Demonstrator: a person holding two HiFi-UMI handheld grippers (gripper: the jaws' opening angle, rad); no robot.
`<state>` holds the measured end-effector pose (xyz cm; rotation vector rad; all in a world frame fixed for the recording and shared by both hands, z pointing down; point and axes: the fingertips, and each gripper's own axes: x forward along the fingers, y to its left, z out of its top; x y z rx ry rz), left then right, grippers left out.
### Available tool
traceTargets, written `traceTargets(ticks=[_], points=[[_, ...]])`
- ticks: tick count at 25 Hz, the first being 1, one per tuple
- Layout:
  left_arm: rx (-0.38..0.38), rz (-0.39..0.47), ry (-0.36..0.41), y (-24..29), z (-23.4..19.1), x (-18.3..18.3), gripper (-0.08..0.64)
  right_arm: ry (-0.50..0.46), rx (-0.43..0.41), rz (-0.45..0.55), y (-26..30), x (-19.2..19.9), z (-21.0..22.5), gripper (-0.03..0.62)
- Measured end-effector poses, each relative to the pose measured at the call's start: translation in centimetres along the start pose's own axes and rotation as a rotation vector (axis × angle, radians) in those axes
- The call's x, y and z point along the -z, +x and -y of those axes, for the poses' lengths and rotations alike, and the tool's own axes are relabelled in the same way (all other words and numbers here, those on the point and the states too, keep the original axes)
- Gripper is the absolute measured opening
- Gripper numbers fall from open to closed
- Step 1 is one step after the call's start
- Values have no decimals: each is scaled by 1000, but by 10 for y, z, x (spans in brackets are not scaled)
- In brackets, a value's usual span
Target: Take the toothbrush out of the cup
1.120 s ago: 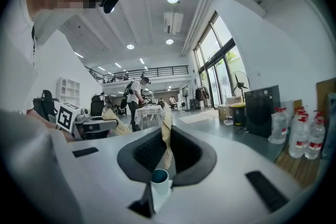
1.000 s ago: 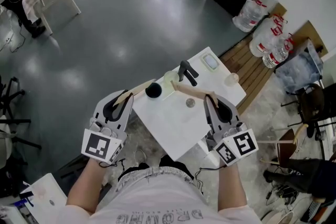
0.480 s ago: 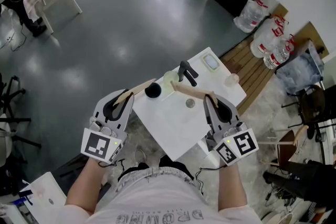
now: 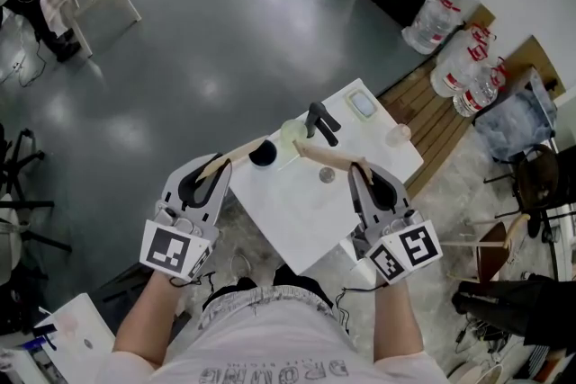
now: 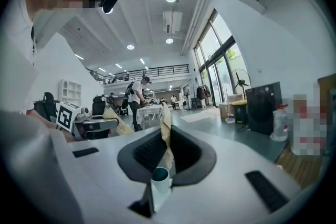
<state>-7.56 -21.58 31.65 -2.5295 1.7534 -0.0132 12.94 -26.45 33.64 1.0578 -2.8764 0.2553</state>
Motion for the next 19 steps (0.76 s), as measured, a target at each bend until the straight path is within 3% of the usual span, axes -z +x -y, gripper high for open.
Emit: traceTargets(ticks=[19], points=[[1,-3,-8,3,-4,3,61,9,17,6,5,1,3,25]])
